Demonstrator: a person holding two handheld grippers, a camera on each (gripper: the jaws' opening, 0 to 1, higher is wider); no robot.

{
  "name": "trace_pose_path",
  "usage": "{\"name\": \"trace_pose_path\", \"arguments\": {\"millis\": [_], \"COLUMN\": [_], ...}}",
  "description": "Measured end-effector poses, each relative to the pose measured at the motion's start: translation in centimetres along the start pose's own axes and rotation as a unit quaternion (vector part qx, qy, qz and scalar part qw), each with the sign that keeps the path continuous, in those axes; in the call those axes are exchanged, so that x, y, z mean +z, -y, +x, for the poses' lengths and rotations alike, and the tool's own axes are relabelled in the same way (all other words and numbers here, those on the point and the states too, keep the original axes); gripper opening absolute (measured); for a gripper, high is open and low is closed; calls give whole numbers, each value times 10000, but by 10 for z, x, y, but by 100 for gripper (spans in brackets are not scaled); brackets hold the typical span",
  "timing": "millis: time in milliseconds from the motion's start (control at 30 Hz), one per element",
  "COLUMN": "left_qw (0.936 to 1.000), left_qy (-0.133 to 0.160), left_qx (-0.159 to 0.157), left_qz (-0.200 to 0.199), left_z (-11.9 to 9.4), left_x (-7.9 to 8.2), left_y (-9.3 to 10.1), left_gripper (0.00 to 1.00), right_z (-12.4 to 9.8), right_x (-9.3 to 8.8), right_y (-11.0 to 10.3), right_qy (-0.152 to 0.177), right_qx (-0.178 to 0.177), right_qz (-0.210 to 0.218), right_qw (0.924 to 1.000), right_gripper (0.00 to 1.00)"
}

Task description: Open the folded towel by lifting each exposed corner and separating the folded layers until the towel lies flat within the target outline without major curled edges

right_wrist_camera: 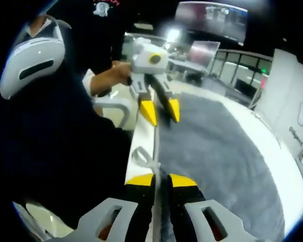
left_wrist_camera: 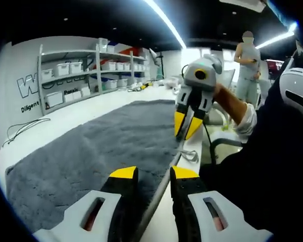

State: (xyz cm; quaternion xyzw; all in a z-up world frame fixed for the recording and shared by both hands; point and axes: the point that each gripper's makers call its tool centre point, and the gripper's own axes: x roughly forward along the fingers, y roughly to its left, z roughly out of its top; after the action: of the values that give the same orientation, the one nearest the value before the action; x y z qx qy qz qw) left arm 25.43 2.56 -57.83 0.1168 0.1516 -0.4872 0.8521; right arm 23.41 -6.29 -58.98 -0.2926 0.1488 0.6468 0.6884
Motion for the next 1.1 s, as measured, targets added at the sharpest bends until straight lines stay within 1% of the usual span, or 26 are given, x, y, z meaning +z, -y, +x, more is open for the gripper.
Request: {"name": "trace_pose_path", "arguments": {"millis": [167, 300, 433, 533, 633, 700, 800, 833, 867, 900, 1000, 1100], "left_qw": [10000, 9999, 9999, 9998, 9997, 9995, 9995, 9995, 9995, 9994, 9984, 9977], "left_qy": [-40, -74, -43, -100, -134, -122, -121, -114, -103, -116, -125, -114], "left_qx": [-61, -102, -103, -126, -148, -170, -159, -128, -73, -51, -136, -130], "left_qz": [3, -19, -50, -85, -144, -230, -253, -276, -289, -320, -540, -662], "left_z": [4, 7, 8, 10, 12, 13, 13, 13, 13, 12, 12, 12], "left_x": [-4, -7, -7, -11, -14, -14, -14, -14, -14, -14, -15, -16], "left_y": [3, 5, 5, 6, 7, 8, 8, 7, 5, 4, 7, 7], "left_gripper": [25, 24, 23, 22, 19, 18, 16, 13, 7, 4, 2, 1], "right_z": [3, 7, 9, 9, 10, 10, 9, 9, 9, 9, 9, 9], "right_x": [-1, -6, -8, -8, -8, -8, -8, -8, -8, -8, -8, -8], "right_y": [0, -1, 1, 1, 1, -1, -2, -2, -2, -2, -3, -3], "right_qy": [-34, -140, -187, -173, -178, -170, -150, -143, -134, -122, -107, -98], "right_qx": [26, 29, -3, 12, 4, 37, 60, 62, 66, 65, 91, 98], "right_qz": [42, 56, 102, 152, 194, 210, 190, 185, 179, 165, 160, 165], "right_qw": [10000, 9999, 9998, 9997, 9997, 9996, 9997, 9997, 9997, 9998, 9998, 9998], "right_gripper": [7, 7, 6, 5, 3, 3, 2, 2, 2, 2, 1, 1]}}
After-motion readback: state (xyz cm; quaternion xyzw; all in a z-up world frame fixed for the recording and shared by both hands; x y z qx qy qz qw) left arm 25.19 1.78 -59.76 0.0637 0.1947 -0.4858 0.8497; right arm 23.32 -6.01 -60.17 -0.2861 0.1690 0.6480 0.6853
